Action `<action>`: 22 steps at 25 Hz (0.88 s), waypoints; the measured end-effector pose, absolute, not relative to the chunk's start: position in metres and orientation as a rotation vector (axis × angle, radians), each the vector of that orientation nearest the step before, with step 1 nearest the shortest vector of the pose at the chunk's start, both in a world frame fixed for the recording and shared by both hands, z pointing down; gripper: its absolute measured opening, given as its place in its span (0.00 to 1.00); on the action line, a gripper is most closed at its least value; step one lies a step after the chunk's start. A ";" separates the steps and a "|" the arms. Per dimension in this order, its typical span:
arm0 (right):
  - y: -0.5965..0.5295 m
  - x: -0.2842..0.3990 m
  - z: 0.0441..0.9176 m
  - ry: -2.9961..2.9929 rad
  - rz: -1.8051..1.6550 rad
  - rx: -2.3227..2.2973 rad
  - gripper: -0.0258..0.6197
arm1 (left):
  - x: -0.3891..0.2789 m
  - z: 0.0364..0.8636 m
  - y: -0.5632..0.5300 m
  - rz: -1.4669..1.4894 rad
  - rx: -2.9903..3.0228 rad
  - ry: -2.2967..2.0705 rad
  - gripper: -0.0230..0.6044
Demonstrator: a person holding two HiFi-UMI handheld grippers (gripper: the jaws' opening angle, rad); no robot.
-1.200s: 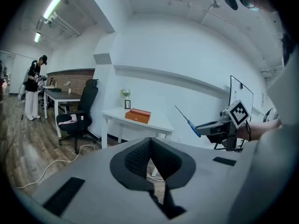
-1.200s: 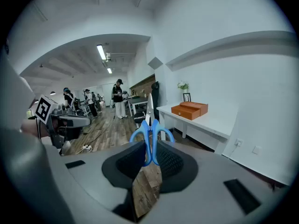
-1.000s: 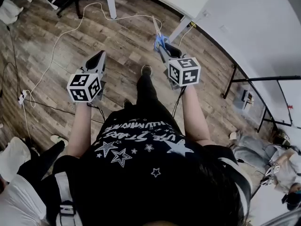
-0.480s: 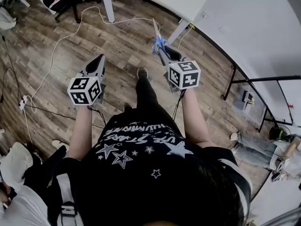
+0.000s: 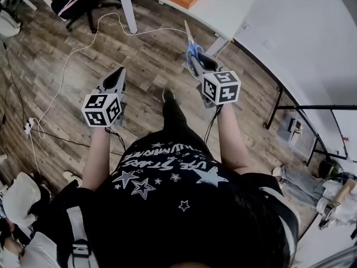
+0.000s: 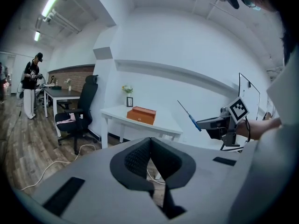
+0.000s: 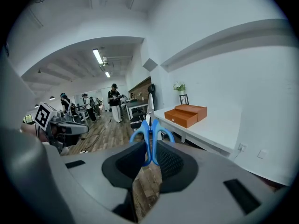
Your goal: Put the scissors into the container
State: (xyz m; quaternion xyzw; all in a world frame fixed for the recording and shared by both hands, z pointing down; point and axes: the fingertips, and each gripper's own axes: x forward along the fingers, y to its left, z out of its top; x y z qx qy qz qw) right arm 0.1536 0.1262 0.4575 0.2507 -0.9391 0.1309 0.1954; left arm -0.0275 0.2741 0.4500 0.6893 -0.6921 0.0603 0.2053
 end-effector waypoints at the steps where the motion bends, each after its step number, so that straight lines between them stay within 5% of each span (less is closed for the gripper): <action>1: 0.115 0.147 0.458 -2.632 0.370 0.698 0.19 | -0.034 0.450 0.263 0.168 1.916 -1.933 0.07; 22: -0.149 0.083 0.453 -2.637 0.374 0.626 0.19 | -0.093 0.428 0.002 0.178 1.896 -1.965 0.07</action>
